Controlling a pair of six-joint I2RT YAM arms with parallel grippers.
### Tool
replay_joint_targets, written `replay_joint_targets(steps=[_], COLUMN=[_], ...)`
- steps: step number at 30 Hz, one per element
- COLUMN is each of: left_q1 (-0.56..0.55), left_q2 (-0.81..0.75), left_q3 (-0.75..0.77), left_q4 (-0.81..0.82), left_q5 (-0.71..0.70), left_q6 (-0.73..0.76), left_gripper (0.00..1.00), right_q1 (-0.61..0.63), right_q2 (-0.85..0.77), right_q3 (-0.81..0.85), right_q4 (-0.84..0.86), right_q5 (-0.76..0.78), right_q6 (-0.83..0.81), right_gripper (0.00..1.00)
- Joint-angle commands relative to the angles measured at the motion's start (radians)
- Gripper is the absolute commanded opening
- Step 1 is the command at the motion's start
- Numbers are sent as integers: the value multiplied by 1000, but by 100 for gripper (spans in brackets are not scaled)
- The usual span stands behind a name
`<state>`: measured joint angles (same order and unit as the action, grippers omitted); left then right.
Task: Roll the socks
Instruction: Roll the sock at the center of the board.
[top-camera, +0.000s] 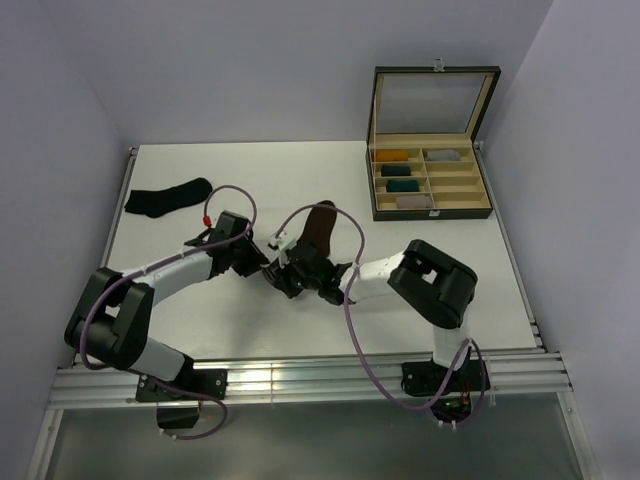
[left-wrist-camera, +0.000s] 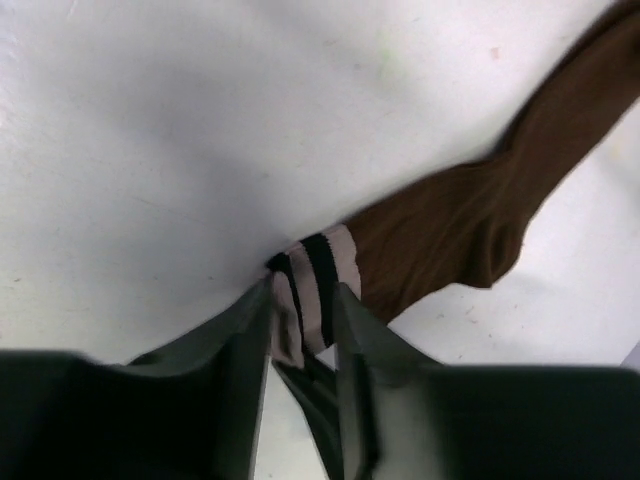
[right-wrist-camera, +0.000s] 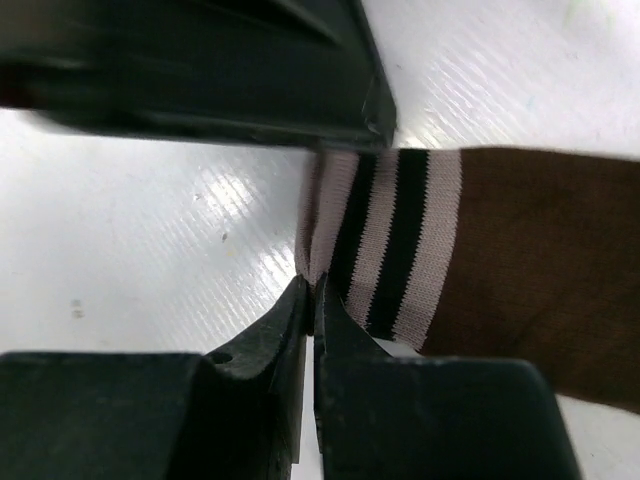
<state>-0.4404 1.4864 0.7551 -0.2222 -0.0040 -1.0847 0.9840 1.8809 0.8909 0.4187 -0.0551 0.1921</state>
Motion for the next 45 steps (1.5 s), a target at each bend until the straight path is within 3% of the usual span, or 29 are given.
replay_joint_targets(steps=[1, 4, 9, 10, 18, 29, 45], left_q1=[6, 8, 9, 9, 9, 8, -17], left_q2=[-92, -152, -267, -306, -315, -178, -38], left_q3=[-31, -69, -163, -204, -313, -309, -347], left_q4=[75, 90, 133, 154, 213, 259, 405], left_q5=[-39, -77, -87, -58, -21, -5, 67], left_q6=[-3, -26, -43, -26, -17, -7, -35], left_gripper=[44, 55, 55, 50, 33, 15, 10], right_q1=[-74, -140, -224, -255, -327, -338, -337], right_q2=[-14, 9, 61, 126, 234, 261, 267], right_q3=[-26, -29, -38, -44, -78, -61, -41], right_q4=[-41, 23, 136, 260, 482, 428, 370], right_q5=[-192, -365, -518, -587, -687, -680, -672], right_q6=[160, 257, 438, 599, 878, 883, 846], right_gripper=[0, 0, 0, 0, 0, 0, 1])
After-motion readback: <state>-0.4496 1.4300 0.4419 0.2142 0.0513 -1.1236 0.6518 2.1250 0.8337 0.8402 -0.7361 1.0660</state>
